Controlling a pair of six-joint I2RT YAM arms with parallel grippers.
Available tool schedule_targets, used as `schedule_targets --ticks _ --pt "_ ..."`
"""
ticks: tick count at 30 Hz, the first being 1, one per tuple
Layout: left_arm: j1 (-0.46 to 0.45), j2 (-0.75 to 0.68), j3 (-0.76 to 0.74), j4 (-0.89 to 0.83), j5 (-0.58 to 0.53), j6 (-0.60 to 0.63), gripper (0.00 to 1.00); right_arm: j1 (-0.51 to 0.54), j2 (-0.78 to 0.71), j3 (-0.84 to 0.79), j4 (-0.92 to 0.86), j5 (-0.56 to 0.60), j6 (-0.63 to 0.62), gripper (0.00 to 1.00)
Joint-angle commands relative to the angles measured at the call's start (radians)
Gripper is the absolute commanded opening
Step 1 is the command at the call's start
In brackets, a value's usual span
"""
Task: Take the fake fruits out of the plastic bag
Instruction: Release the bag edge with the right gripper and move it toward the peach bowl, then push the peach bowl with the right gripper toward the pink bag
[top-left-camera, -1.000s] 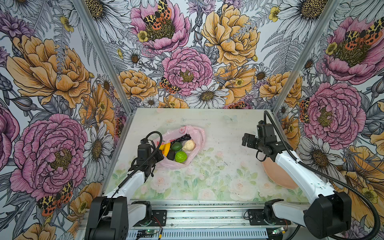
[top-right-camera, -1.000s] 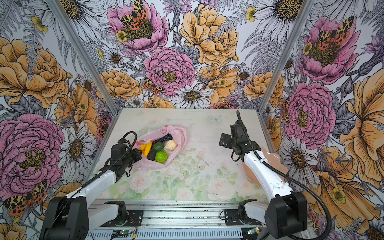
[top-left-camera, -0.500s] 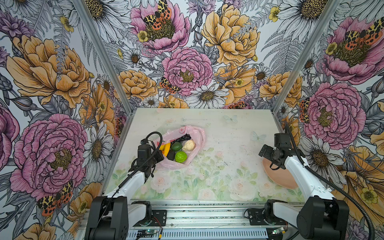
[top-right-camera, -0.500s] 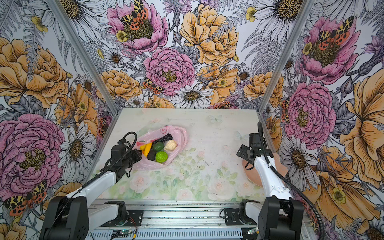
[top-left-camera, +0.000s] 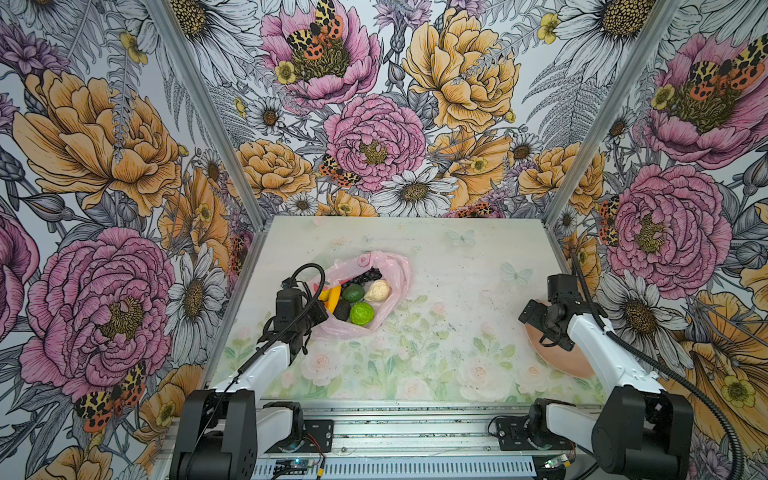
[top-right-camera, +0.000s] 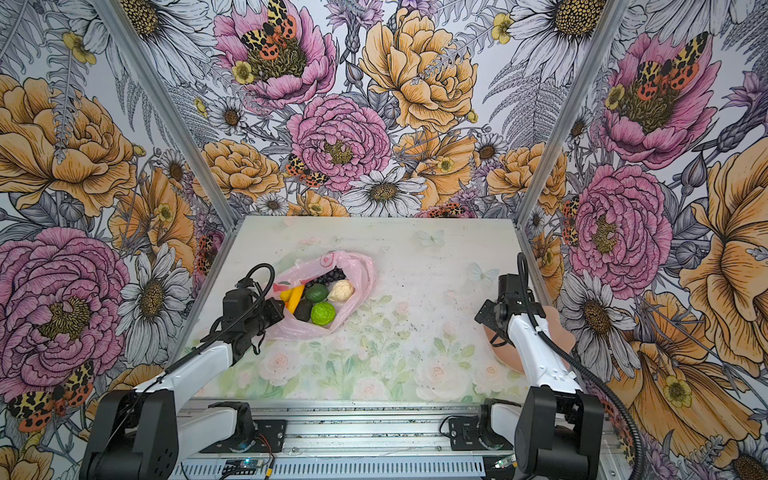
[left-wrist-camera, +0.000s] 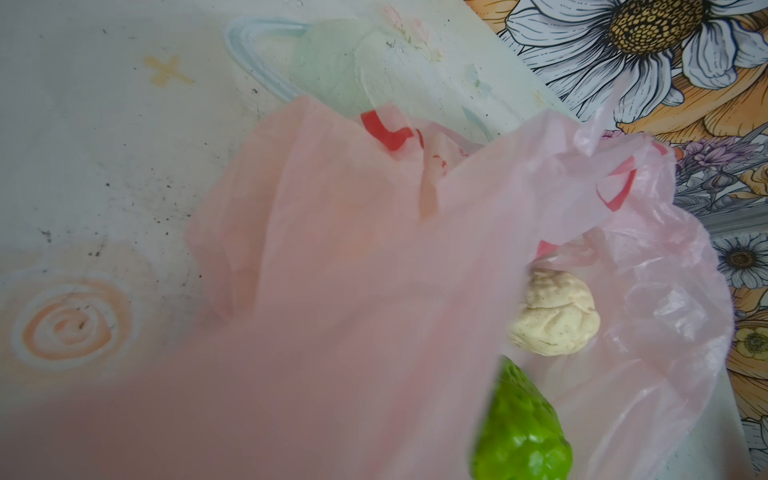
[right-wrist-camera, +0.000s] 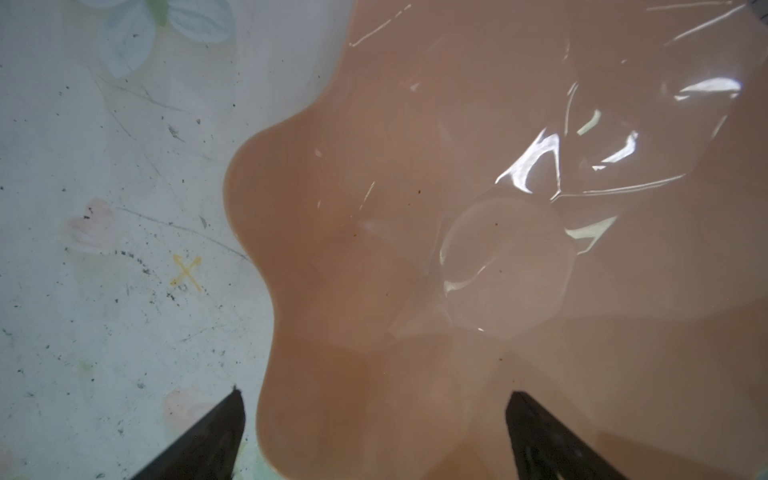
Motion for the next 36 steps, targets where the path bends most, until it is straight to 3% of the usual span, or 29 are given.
schedule_targets --ticks 1,12,24,36 --pt "0.001 0.013 0.001 0.024 0.017 0.011 0.16 0.047 0.034 -0.02 0.06 -0.023 0.028 1.0" --pt "-0.001 0.012 0.002 0.021 0.009 0.014 0.16 0.179 0.179 -0.037 0.155 -0.04 0.058 1.0" --pt "-0.003 0.009 0.001 0.021 0.007 0.014 0.16 0.334 0.177 -0.009 0.182 -0.09 0.11 1.0" --pt "-0.003 0.007 0.001 0.02 0.003 0.014 0.16 0.666 0.292 0.169 0.21 -0.09 0.204 0.99"
